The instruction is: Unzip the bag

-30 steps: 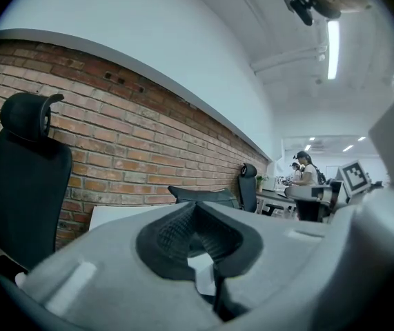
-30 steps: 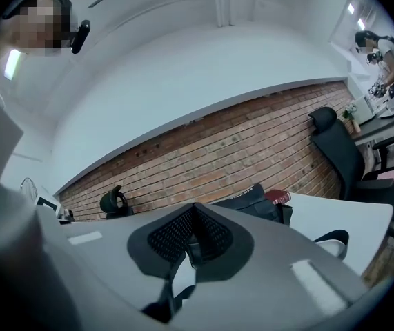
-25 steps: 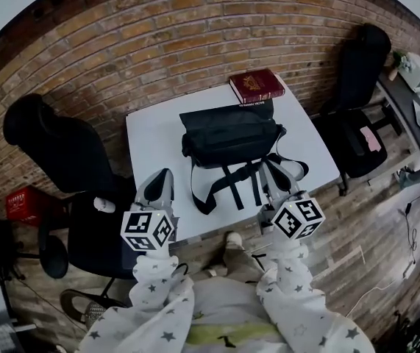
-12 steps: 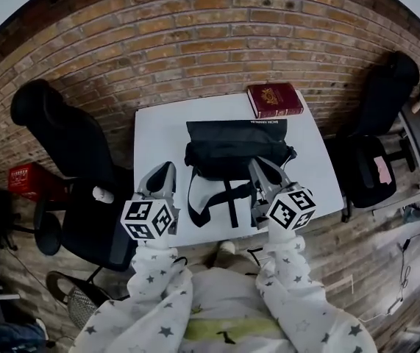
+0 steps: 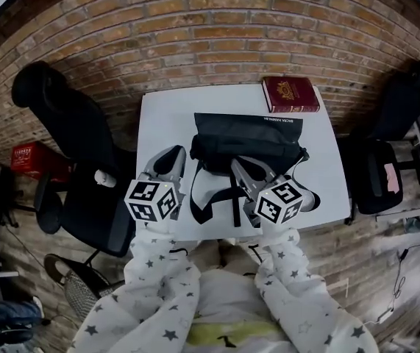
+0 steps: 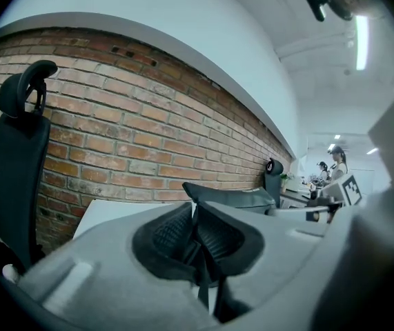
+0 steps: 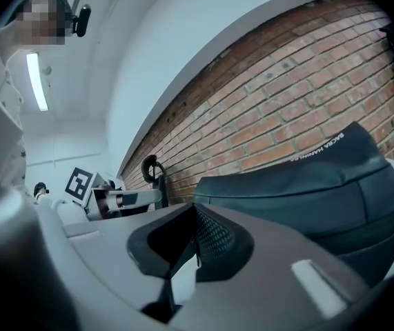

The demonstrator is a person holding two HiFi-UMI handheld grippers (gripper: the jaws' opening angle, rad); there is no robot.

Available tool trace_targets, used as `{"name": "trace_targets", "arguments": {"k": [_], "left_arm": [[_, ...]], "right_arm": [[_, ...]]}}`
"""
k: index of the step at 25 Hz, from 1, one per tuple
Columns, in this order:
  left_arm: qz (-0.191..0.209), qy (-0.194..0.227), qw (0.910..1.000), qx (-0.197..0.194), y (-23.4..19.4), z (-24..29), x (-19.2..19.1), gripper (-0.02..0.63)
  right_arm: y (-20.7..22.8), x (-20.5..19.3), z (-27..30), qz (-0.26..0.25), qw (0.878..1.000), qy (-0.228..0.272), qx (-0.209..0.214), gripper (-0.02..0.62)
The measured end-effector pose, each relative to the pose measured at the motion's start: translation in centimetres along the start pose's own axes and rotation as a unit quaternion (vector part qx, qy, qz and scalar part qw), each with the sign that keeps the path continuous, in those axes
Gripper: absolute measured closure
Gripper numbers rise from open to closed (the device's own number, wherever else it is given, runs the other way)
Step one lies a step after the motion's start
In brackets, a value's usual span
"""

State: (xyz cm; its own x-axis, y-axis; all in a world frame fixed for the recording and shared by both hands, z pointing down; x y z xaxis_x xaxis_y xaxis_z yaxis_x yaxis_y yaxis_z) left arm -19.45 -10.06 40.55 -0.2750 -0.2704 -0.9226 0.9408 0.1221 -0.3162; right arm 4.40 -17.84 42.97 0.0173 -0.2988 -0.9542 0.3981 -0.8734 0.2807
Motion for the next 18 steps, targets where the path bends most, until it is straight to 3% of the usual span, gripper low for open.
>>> {"name": "trace_targets", "arguments": {"k": [5, 18], "left_arm": [[0.003, -0.02, 0.9995, -0.025, -1.1, 1.8, 0.1, 0.575], [0.008, -0.048, 0.993, -0.108, -1.9, 6.5, 0.0, 0.444]], "right_arm": [[-0.5, -1.9, 2.6, 0.011, 0.999, -0.031, 0.018, 0.583], [-1.1, -5.8, 6.7, 0.021, 0.994, -0.108, 0.017, 0.474]]}}
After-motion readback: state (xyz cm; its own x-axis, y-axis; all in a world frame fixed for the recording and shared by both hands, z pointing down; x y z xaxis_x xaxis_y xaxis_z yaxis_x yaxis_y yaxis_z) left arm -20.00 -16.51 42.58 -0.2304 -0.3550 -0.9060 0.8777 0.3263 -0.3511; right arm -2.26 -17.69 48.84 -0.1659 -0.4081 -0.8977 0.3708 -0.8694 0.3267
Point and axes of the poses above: the fingertips, and each gripper's own axes: z forward along the fingers, y to its right, x out of its top, the point moved 10 cm from there along -z, backward along the fingers, and after that the axes turned 6 degrees about -z, right-handed, at the moved point
